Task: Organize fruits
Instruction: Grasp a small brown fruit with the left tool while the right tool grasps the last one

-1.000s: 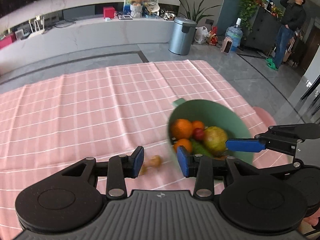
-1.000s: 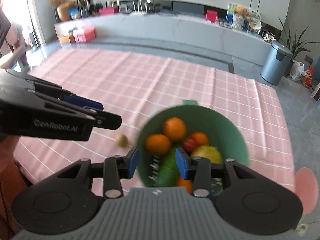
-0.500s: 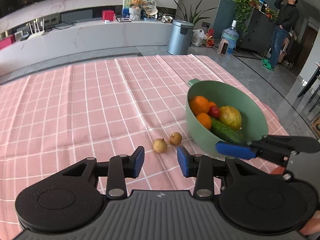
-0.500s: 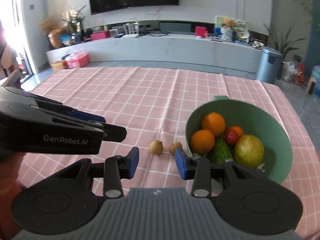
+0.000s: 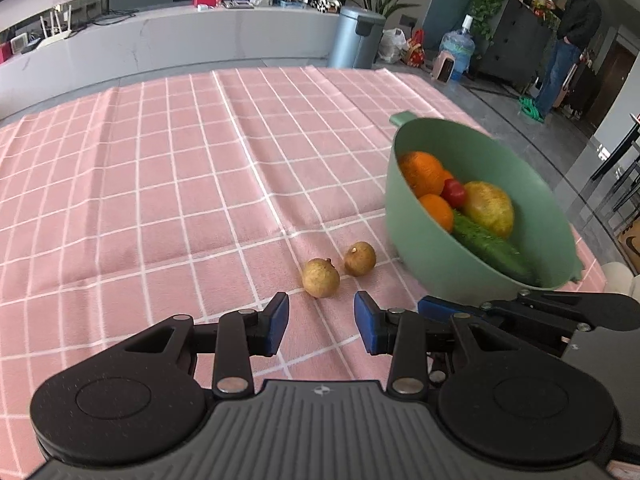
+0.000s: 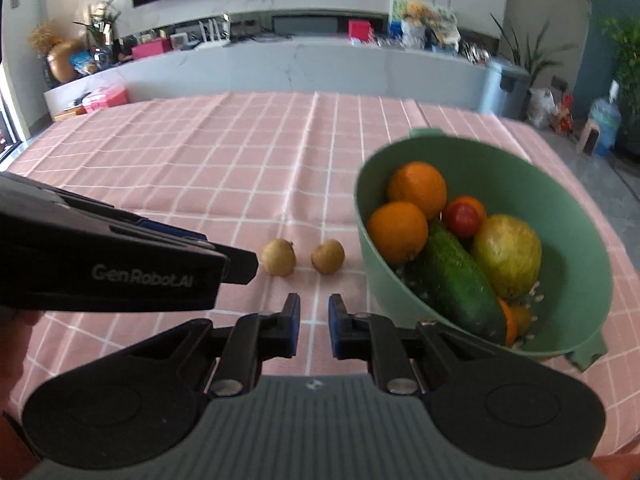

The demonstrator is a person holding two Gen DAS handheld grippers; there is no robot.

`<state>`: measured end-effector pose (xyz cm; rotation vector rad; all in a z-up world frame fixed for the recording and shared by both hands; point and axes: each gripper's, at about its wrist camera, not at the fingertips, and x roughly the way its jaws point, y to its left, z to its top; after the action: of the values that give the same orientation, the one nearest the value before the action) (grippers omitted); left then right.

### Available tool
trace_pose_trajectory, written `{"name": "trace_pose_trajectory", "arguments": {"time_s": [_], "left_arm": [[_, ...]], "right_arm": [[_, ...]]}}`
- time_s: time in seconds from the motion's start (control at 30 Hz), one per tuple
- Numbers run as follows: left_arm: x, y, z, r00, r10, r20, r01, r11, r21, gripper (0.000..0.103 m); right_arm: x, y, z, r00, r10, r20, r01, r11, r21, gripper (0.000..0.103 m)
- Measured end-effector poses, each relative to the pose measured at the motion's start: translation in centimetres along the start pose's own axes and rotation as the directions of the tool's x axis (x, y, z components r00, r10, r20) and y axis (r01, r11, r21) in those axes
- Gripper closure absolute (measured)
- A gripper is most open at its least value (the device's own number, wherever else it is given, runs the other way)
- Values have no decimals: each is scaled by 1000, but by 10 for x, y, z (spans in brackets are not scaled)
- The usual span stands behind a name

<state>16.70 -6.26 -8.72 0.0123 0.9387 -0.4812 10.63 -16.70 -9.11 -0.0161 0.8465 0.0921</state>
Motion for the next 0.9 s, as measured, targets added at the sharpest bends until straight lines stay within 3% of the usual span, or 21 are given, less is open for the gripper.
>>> {"name": "trace_pose_trajectory", "arguments": {"time_s": [0.3,0.53,0.67,0.9], "left_arm": [[35,-2,10,999,13,-36,-11,999,45,60],[39,1,9,999,-10,-31,11,999,39,74],[28,9,7,1000,6,-12,-6,1000,1,75],[-3,42,-3,996,86,8,-84,988,-131,75]], "right_arm": [[14,-6,3,999,-2,-41,4,998,56,95],[14,-2,1,999,-33,-11,34,995,93,95],[17,4,1,997,-74,11,72,989,127,93],[30,26,-1,981,-187,61,174,969,175,82]]}}
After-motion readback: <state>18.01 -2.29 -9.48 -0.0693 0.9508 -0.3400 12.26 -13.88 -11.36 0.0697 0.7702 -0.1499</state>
